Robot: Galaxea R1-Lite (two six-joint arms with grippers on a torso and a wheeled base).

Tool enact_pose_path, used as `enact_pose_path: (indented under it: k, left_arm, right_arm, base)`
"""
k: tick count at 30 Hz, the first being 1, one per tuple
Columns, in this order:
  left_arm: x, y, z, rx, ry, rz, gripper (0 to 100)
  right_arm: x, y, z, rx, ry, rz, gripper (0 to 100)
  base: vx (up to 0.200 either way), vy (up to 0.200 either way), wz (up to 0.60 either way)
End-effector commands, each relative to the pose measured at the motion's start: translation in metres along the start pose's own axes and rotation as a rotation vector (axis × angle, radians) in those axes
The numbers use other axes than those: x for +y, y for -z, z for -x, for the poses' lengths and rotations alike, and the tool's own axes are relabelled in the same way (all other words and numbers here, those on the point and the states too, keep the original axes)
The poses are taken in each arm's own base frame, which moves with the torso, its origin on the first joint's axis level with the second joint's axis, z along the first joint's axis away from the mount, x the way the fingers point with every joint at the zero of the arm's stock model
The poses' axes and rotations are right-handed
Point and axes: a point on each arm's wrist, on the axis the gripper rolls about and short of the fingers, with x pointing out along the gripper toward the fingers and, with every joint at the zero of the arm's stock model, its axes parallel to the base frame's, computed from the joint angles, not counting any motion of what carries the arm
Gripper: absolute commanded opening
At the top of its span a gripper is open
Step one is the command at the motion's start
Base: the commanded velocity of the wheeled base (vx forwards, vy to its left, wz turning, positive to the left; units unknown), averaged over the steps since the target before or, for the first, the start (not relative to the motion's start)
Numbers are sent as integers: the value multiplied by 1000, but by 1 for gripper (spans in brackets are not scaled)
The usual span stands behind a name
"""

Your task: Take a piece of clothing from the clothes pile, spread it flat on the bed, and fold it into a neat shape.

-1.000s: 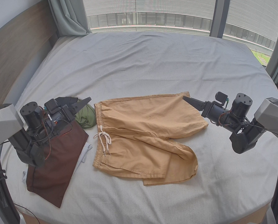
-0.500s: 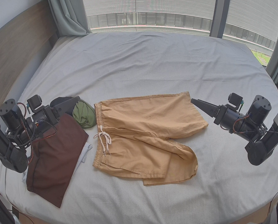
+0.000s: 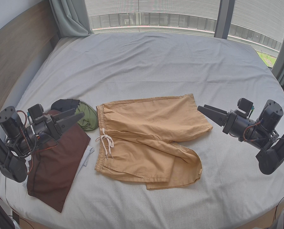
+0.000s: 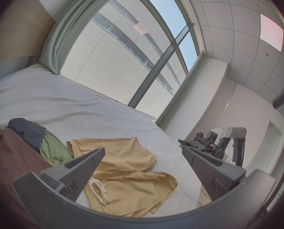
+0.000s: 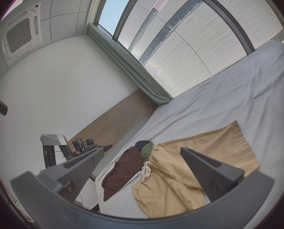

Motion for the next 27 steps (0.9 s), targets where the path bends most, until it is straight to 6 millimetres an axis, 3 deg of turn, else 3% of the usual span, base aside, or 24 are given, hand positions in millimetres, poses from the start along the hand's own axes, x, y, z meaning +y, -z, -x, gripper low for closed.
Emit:
enact_pose_path:
  k: [1,21,23,27]
  left_arm:
    - [0,9,3,31,-1,-1,100]
    - [7,38,7,122,5,-64,100]
    - [15,51,7,157,-2,-100,100]
    - [17,56,6,169,3,-114,100]
  right_arm:
    - [6,0,5,5,-1,7,100]
    - [-5,23,15,142,76,136,100]
    - [-7,34,21,189,150,173,100]
    - [-8,44,26,233,185,194,100]
  base:
    - [0,0,0]
    - [0,0,0]
    - [0,0,0]
    - [0,0,0]
